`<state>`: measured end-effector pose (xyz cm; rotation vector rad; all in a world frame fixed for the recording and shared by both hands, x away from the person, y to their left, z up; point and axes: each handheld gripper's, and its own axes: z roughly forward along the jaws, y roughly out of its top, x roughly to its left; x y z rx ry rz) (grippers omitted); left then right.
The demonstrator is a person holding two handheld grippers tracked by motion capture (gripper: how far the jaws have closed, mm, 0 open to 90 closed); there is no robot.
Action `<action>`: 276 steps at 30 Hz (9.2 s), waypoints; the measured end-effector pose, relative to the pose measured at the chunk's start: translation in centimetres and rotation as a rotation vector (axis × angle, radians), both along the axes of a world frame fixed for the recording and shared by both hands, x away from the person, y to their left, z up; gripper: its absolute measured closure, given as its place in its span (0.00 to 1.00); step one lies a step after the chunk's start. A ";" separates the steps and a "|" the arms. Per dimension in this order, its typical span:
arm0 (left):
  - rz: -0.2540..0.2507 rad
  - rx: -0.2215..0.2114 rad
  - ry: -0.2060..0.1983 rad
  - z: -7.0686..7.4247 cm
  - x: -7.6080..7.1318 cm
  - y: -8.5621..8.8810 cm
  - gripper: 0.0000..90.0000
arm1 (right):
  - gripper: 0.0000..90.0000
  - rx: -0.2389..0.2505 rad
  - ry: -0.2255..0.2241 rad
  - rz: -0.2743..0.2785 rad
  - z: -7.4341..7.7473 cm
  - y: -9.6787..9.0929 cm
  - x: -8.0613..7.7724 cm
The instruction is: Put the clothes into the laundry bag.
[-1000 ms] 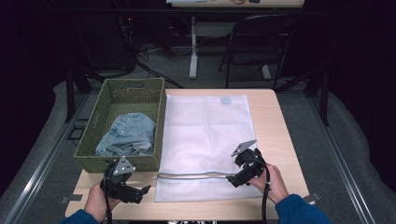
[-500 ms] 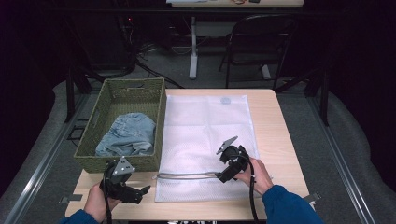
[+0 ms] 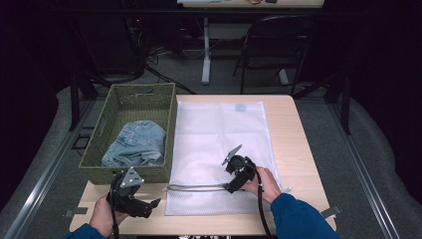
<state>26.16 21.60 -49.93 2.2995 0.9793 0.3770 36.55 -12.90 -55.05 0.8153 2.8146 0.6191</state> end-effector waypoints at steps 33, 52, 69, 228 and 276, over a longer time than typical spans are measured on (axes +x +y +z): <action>-0.009 0.003 0.003 0.0 0.0 0.0 0.00 | 0.97 -0.030 -0.051 -0.043 -0.3 0.2 0.7; -0.056 -0.070 -0.005 0.4 -0.1 0.4 0.01 | 0.98 0.077 -0.132 -0.045 3.4 -0.9 0.8; -0.182 -0.042 -0.057 3.1 0.2 0.8 0.00 | 0.98 0.130 -0.171 -0.020 5.1 -1.3 1.0; -0.299 0.490 -0.013 22.3 16.3 4.9 0.79 | 0.98 0.115 -0.152 -0.036 4.4 -1.6 1.2; -0.419 0.459 -0.073 32.5 12.1 0.7 0.79 | 0.98 0.114 -0.158 -0.036 4.4 -1.6 1.1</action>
